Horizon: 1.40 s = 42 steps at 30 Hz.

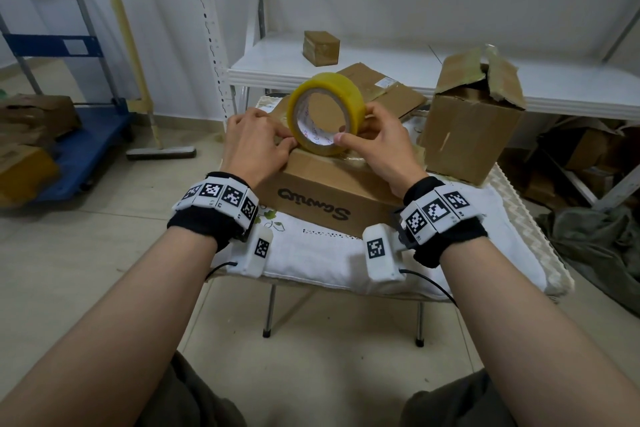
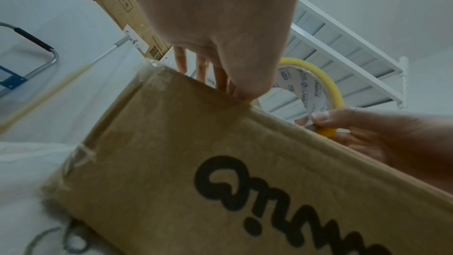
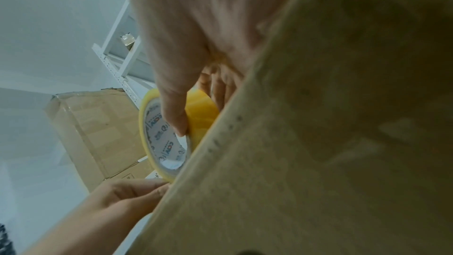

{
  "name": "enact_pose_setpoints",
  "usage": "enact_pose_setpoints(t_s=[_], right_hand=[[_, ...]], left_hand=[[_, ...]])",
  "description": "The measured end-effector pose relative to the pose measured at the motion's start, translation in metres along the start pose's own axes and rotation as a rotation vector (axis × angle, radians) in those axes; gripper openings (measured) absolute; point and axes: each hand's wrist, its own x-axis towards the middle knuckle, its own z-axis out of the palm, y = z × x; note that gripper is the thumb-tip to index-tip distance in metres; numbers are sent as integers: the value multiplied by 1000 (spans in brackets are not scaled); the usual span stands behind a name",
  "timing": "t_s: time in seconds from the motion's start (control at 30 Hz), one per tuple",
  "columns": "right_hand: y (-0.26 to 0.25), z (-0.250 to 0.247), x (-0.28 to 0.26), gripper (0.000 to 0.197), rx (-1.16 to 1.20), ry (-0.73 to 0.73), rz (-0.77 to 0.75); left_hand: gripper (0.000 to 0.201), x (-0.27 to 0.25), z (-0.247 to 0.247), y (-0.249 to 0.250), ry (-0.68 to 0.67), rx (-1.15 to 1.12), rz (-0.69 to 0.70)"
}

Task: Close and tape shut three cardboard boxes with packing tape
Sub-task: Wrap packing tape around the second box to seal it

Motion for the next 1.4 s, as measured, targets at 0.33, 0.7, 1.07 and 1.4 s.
enact_pose_setpoints(t_s=[0.33,0.7,1.07,1.4], right_hand=[[-12,-26,-4,37,25,165,-5],[-30,-43,-15,52,54,190,-77],[-31,-40,-18,49,26,183,-88],[-14,-46,-15,45,19,140,-50]], left_hand=[[29,0,3,-2,30,34,-68],[29,2,-1,9,36,67,-67],[14,6,-2,16,-79,-298,14],[3,3,-1,20,-59,-265,-9]])
